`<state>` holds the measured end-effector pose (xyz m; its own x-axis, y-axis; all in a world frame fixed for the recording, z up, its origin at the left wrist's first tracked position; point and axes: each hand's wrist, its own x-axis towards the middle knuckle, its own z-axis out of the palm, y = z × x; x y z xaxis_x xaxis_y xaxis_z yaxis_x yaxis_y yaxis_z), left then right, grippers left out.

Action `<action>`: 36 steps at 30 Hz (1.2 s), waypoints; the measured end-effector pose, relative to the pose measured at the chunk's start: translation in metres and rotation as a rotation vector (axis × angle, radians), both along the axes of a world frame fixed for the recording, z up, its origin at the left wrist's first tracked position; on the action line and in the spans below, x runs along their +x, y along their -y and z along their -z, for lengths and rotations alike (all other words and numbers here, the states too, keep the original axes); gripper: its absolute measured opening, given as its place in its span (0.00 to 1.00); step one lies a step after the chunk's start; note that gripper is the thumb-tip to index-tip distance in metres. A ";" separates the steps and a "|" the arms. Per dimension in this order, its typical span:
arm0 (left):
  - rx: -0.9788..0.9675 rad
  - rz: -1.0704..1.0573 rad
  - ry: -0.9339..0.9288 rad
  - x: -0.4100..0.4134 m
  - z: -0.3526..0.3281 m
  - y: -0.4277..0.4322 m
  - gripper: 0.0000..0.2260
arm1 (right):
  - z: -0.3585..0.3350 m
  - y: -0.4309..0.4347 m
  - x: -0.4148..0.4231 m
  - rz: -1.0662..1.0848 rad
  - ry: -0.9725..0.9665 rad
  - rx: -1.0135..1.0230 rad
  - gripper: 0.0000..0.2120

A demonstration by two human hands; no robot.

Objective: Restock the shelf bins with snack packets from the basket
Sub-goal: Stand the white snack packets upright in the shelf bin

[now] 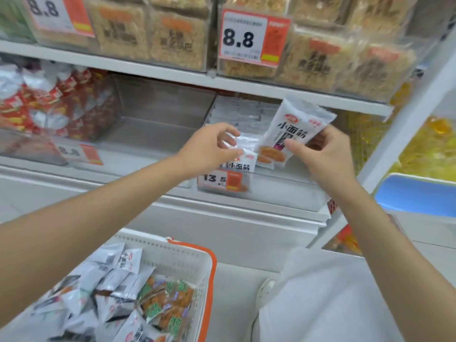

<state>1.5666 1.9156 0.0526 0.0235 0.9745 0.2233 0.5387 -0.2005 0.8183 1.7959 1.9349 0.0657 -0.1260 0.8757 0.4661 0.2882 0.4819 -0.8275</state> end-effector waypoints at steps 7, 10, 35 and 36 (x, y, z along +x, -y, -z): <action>0.083 0.073 -0.282 0.042 -0.019 -0.084 0.12 | 0.033 -0.069 0.027 0.133 0.347 -0.136 0.13; -0.024 0.083 -0.413 0.055 -0.017 -0.121 0.19 | 0.051 -0.105 0.018 0.116 0.361 -0.270 0.10; -0.014 -0.050 -0.580 0.065 0.006 -0.181 0.05 | 0.099 -0.163 -0.017 0.121 0.463 -0.516 0.14; -0.016 -0.050 -0.580 0.065 0.006 -0.181 0.04 | 0.100 -0.162 -0.017 0.095 0.489 -0.511 0.08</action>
